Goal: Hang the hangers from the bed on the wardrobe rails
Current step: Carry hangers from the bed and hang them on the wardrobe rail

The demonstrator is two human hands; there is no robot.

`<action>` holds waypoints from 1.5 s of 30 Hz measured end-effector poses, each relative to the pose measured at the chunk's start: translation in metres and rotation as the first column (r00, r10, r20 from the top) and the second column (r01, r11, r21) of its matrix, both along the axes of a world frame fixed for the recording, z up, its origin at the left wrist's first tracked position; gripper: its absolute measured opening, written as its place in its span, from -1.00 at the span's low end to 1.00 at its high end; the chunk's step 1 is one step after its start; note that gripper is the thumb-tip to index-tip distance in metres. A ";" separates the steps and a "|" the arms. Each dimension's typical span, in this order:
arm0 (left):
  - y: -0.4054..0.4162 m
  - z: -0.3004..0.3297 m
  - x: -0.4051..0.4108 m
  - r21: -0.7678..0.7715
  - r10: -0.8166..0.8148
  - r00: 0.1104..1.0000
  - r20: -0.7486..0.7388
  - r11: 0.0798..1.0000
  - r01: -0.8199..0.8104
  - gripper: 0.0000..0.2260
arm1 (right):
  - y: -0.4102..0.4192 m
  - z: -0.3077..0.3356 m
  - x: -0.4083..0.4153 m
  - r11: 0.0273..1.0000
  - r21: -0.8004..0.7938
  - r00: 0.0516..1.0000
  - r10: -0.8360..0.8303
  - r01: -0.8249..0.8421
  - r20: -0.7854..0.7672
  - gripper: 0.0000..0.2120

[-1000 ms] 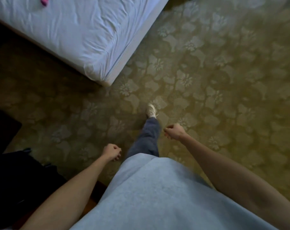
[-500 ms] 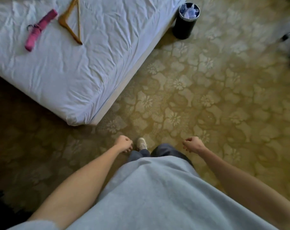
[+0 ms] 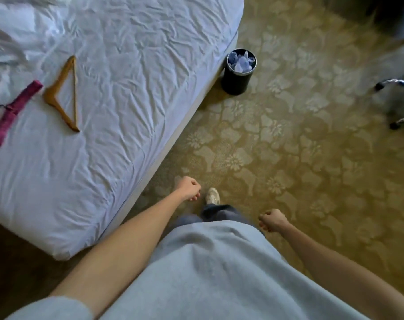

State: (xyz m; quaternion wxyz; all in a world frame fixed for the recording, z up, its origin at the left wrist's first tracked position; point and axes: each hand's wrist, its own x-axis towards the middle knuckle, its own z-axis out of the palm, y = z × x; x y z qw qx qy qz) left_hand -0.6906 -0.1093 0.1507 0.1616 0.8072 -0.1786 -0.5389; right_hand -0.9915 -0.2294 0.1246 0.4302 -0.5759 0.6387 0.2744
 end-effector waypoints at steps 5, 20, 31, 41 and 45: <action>-0.021 0.000 0.059 0.054 0.127 0.991 0.039 0.990 -0.129 -0.83 | -0.093 0.026 0.134 0.978 -0.034 0.967 0.207 -0.204 0.148 -0.76; -0.037 -0.050 0.228 0.313 0.542 0.839 0.037 0.791 -0.525 -0.74 | -0.247 0.039 0.504 0.794 -0.063 0.731 0.584 -0.604 0.355 -0.79; -0.258 0.002 0.398 -0.018 0.689 0.719 -0.093 0.721 -0.693 -0.85 | -0.422 0.028 0.593 0.714 -0.081 0.707 0.700 -0.696 0.100 -0.81; -0.293 0.002 0.440 0.031 0.882 0.470 -0.031 0.471 -0.882 -0.84 | -0.478 0.009 0.723 0.424 0.048 0.427 0.897 -0.904 0.114 -0.82; -0.285 0.008 0.450 0.038 0.967 0.255 0.001 0.255 -0.966 -0.84 | -0.443 0.014 0.797 0.269 0.032 0.269 0.934 -0.963 0.235 -0.84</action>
